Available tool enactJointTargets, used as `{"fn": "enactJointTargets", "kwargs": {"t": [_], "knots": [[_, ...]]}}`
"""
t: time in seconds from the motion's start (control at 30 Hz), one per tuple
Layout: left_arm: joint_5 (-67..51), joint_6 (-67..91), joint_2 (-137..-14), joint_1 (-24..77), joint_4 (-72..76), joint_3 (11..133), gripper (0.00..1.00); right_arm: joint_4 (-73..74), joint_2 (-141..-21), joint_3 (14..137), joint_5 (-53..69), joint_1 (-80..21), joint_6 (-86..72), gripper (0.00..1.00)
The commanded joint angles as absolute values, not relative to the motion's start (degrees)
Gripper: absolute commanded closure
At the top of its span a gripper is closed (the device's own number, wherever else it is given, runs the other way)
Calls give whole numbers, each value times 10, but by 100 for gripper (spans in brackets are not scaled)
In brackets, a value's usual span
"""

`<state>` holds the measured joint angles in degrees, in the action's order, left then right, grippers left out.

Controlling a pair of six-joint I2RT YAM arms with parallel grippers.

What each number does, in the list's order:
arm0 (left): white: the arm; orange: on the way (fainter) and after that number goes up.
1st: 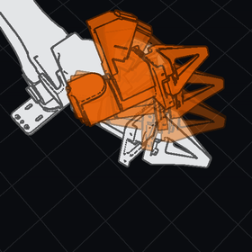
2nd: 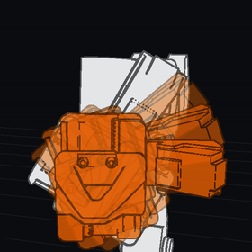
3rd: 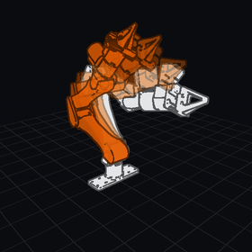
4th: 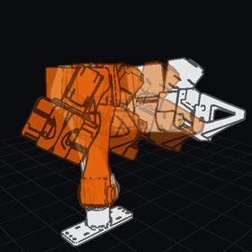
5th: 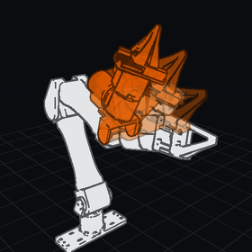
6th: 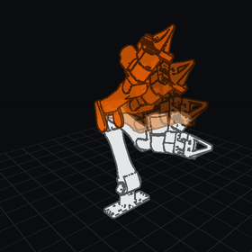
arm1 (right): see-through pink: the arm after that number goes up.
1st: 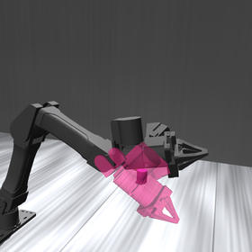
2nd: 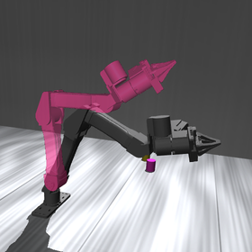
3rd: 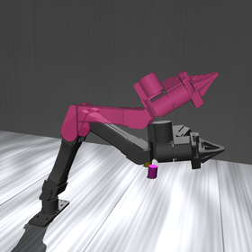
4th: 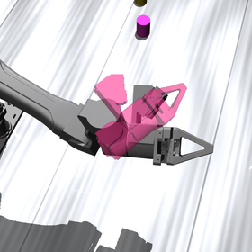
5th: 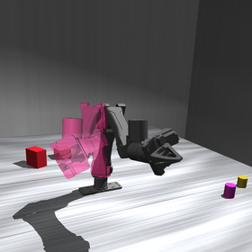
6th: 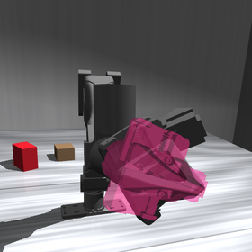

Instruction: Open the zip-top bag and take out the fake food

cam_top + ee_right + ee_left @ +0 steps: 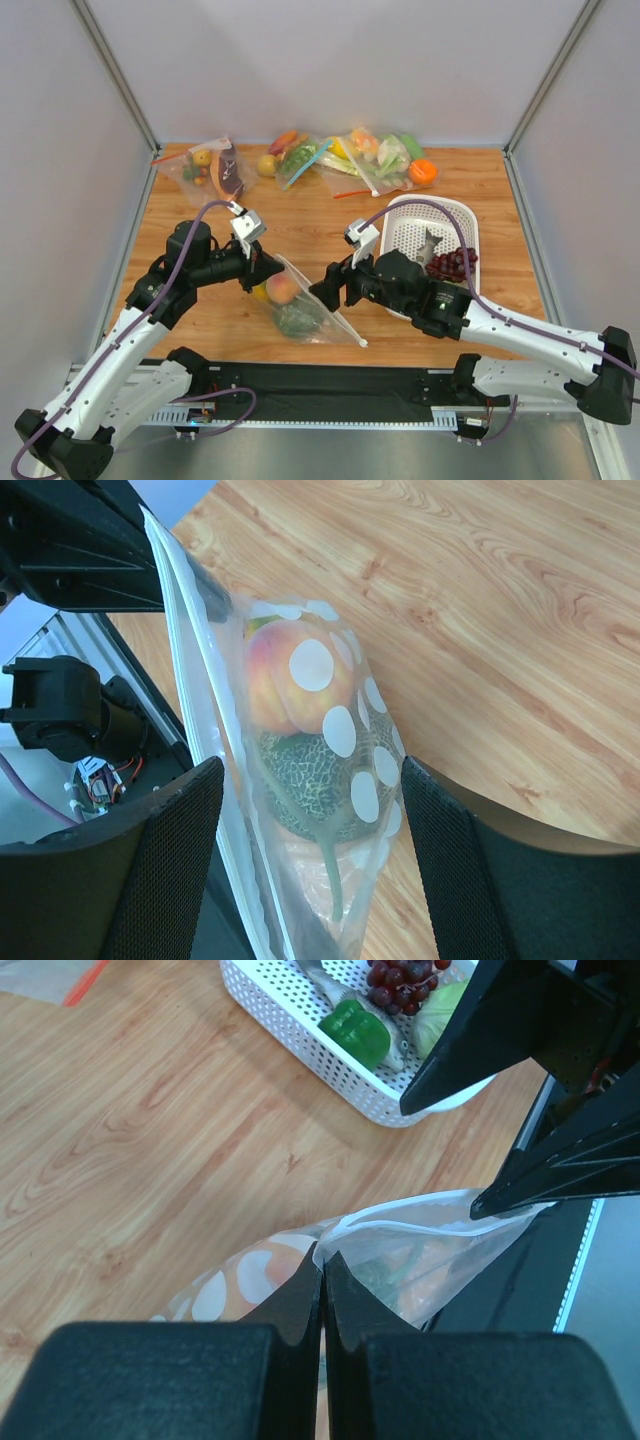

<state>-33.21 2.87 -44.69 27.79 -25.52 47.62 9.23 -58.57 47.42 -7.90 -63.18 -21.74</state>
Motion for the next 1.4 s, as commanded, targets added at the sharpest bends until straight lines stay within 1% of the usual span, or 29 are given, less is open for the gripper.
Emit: {"fn": "enactJointTargets", "kwargs": {"t": [0.0,0.17,0.27,0.3,0.37,0.4,0.47,0.5,0.53,0.57,0.63,0.67,0.77,0.87,0.93,1.0,1.07,1.13,1.23,1.27,1.37], "knots": [[-348,14,-443,283,-250,477,100,60,-597,490,-68,-629,-219,27],[-351,12,-441,283,-250,478,100,68,-623,491,-76,-629,-223,28],[-350,11,-440,284,-249,476,100,63,-640,492,-82,-629,-227,31],[-345,11,-440,286,-250,476,100,62,-642,493,-80,-629,-228,42],[-337,10,-441,286,-254,478,100,62,-656,499,-77,-630,-229,54],[-329,10,-444,287,-256,478,100,61,-659,501,-76,-629,-231,69],[-318,11,-446,287,-260,481,100,56,-668,506,-74,-629,-232,82],[-303,13,-447,287,-263,483,100,55,-671,508,-73,-629,-233,93],[-295,13,-446,287,-265,484,96,54,-671,511,-74,-629,-233,99],[-287,15,-446,287,-267,486,85,54,-671,514,-79,-629,-235,99],[-262,17,-444,287,-269,487,76,60,-668,519,-102,-629,-236,100],[-254,18,-443,287,-272,488,66,65,-667,531,-115,-629,-240,99],[-217,21,-432,287,-272,490,54,94,-666,557,-164,-630,-239,100],[-186,28,-420,287,-271,488,51,103,-669,570,-198,-629,-239,100],[-141,34,-408,287,-271,485,50,104,-674,581,-212,-629,-239,100],[-65,50,-398,287,-277,486,50,106,-680,590,-218,-629,-244,100],[-29,54,-392,287,-284,486,51,106,-685,593,-223,-629,-252,100],[-47,56,-389,287,-272,481,49,99,-690,592,-224,-629,-260,100],[-154,65,-406,287,-255,480,47,96,-695,591,-236,-629,-272,100],[-209,74,-420,287,-251,482,47,96,-696,591,-241,-629,-275,100],[-279,79,-445,287,-237,484,45,97,-700,592,-258,-629,-285,100]]}}
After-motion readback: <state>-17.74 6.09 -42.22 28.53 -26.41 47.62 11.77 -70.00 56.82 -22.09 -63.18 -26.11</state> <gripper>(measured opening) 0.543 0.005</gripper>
